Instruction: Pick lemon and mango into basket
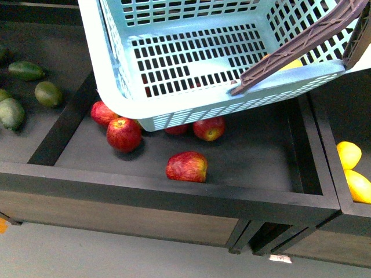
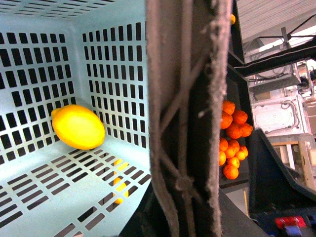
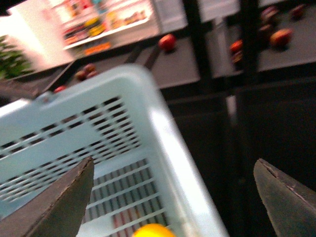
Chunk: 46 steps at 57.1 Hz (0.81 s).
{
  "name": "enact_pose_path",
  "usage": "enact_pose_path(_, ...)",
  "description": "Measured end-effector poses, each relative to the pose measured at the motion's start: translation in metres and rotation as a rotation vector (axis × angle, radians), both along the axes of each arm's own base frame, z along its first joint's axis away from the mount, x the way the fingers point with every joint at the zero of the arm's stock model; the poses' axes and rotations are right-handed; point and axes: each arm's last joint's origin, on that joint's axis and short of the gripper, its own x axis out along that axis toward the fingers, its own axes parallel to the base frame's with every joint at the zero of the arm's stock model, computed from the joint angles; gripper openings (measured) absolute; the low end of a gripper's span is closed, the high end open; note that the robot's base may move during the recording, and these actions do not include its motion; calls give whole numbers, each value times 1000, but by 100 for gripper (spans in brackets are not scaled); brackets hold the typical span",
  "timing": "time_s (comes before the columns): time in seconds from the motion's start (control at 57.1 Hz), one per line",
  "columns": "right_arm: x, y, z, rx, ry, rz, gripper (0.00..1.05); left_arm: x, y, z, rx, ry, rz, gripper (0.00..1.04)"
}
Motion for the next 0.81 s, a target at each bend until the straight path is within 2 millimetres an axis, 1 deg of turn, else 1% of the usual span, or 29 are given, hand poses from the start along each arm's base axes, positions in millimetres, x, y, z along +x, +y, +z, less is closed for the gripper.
enact_pose_path(0.035,-15,-7,0,-46,-14,-20,78,0,0,0,-1,1,0,6)
enact_pose_path(0.053,-26,-10,-1,-72,-21,-40,73,0,0,0,-1,1,0,6)
enact_pose_path(0.07,-28,-10,-1,-83,-23,-42,73,0,0,0,-1,1,0,6)
enact_pose_path(0.088,-39,-11,-3,-106,-28,-52,68,0,1,0,-2,1,0,6)
enact_pose_path(0.14,-53,-9,-7,-136,-34,-55,60,0,0,0,-1,1,1,6)
enact_pose_path(0.193,-62,-5,-13,-154,-30,-48,53,-1,-1,0,0,0,-4,6)
enact_pose_path(0.228,-70,-3,-19,-165,-18,-42,46,-2,-2,0,0,0,-9,6)
enact_pose_path(0.245,-72,-2,-21,-168,-15,-41,45,-2,-3,0,-1,1,-11,6)
enact_pose_path(0.263,-76,0,-26,-172,-5,-39,40,-2,-3,0,-2,2,-15,6)
enact_pose_path(0.28,-77,0,-27,-173,-3,-38,39,-2,-3,0,-5,3,-18,6)
enact_pose_path(0.315,-84,2,-32,-176,8,-34,32,-2,-3,0,-7,6,-21,6)
enact_pose_path(0.386,-94,6,-37,-181,10,-28,22,-2,-2,0,-11,10,-17,6)
enact_pose_path(0.438,-104,8,-41,-189,3,-32,9,-1,-1,0,-7,6,-9,6)
enact_pose_path(0.491,-111,9,-43,-193,-1,-37,1,-1,-1,0,-2,2,-5,6)
enact_pose_path(0.578,-123,15,-48,-196,3,-59,2,-1,-1,0,0,0,-3,6)
enact_pose_path(0.666,-132,21,-52,-197,4,-34,2,-1,-1,0,-1,1,-2,6)
enact_pose_path(0.806,-145,22,-56,-197,2,-33,2,0,0,0,-2,1,-3,6)
